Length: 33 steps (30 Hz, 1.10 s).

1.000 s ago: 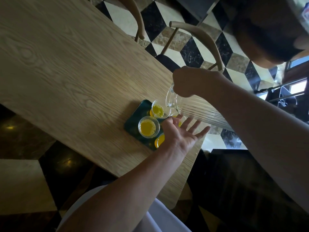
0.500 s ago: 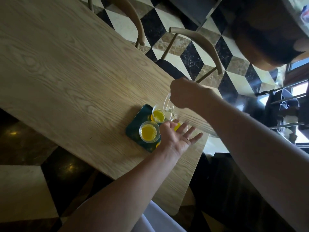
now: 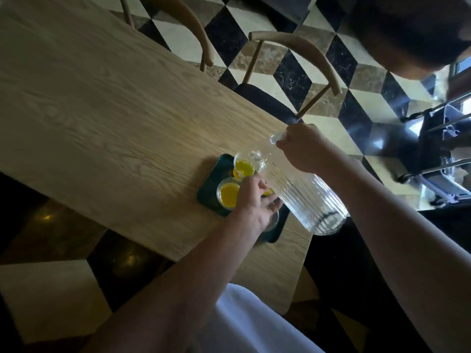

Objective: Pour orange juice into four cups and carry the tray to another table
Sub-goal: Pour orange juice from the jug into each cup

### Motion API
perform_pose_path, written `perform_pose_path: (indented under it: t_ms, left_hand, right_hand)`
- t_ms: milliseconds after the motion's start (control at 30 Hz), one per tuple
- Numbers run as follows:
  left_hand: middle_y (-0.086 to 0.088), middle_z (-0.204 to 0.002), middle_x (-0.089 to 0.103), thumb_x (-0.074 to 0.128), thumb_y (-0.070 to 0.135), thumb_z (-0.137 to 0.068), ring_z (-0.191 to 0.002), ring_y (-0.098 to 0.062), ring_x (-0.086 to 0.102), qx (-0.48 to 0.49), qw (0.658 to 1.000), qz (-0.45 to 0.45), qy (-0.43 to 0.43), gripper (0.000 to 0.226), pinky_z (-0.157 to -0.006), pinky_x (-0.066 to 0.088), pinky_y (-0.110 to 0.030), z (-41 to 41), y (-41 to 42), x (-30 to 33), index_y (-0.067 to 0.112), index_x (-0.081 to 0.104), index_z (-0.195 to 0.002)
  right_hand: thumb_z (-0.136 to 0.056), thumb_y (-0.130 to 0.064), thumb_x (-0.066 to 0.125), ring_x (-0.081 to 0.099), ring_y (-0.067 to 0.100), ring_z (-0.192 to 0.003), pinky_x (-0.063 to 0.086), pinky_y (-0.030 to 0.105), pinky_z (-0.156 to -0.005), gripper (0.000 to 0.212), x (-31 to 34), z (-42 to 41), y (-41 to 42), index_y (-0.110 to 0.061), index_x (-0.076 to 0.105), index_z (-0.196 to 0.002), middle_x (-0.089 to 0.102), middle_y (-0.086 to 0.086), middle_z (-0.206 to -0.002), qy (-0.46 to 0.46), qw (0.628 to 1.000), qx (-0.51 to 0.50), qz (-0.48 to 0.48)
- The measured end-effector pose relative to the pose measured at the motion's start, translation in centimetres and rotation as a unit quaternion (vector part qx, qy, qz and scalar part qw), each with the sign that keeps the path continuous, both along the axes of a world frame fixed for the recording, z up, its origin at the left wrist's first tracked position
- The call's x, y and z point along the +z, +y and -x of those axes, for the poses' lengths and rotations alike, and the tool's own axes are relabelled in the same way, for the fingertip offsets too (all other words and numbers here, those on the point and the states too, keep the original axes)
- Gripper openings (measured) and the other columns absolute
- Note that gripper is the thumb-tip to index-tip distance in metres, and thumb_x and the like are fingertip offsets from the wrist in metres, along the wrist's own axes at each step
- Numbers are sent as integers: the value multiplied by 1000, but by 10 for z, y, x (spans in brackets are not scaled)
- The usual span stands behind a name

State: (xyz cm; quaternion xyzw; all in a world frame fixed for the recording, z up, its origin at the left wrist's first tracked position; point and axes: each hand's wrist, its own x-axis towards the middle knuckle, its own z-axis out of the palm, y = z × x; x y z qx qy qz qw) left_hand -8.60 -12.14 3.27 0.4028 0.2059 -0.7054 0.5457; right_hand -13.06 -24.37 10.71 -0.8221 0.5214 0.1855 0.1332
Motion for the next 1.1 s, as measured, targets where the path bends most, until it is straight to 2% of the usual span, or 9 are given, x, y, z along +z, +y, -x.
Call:
perform_pose_path:
  t_ms: [100,200,267,367,467,667,833,1000,1100]
  left_hand:
    - [-12,-124,59,44,2,-82,-106,-34,60,-69,987,1,-148,24,-96,53,-48,-29,3,12,14,58,-97]
    - [-10,-102,69,51,11,-85,-90,-27,69,-95,944,11,-315,12,-81,59,-39,-63,1,27,17,62,-84]
    - [-9,-92,72,51,22,-81,-85,-29,70,-118,889,12,-443,15,-76,57,-39,-85,1,36,18,66,-81]
    - [-18,-108,69,44,28,-82,-98,-38,64,-122,797,-10,-592,36,-67,48,-34,-118,3,40,11,67,-103]
    - [-4,-131,65,42,34,-88,-112,-19,60,-113,725,-36,-679,46,-69,38,-22,-149,5,39,21,65,-125]
    - [13,-136,63,45,25,-82,-118,-1,55,-99,727,-28,-678,51,-82,37,-7,-196,1,17,29,65,-129]
    - [7,-116,71,38,7,-73,-113,-10,64,-39,761,-24,-647,62,-98,51,-27,-190,-3,-10,16,67,-128]
    - [-25,-131,61,38,3,-71,-123,-36,59,19,800,22,-599,65,-106,44,-56,-195,-1,-38,-3,55,-134]
    - [-26,-131,61,41,1,-69,-125,-34,59,61,810,22,-583,65,-108,41,-58,-198,0,-48,-5,56,-132]
  right_hand:
    - [-99,-15,43,66,29,-96,56,36,-74,21,6,7,10,-7,58,-112,64,9,-101,-109,993,-52,10]
    - [-93,-23,53,66,34,-74,57,50,-69,24,7,-2,17,-2,62,-86,66,13,-79,-311,935,-172,-18]
    - [-93,-28,53,63,30,-67,55,48,-65,28,3,-20,25,-5,60,-79,62,8,-70,-377,904,-203,-6]
    - [-95,-28,52,61,21,-65,52,38,-56,23,-8,-52,42,-16,57,-77,62,2,-73,-455,861,-226,-38]
    - [-98,-24,48,60,14,-71,46,29,-57,12,-18,-80,59,-16,57,-93,63,0,-85,-516,801,-290,-88]
    - [-96,-8,43,52,3,-75,37,19,-60,27,-47,-126,95,-34,44,-87,56,-8,-89,-592,725,-343,-76]
    - [-95,-12,45,45,1,-66,40,15,-59,21,-85,-150,111,-30,42,-84,53,-2,-84,-631,684,-362,-61]
    - [-78,-11,50,41,2,-61,37,14,-57,14,-105,-162,103,-24,46,-77,48,-12,-70,-670,664,-329,-54]
    - [-76,-11,50,35,2,-58,33,14,-53,13,-117,-162,85,-20,43,-70,42,-18,-62,-687,642,-332,-76]
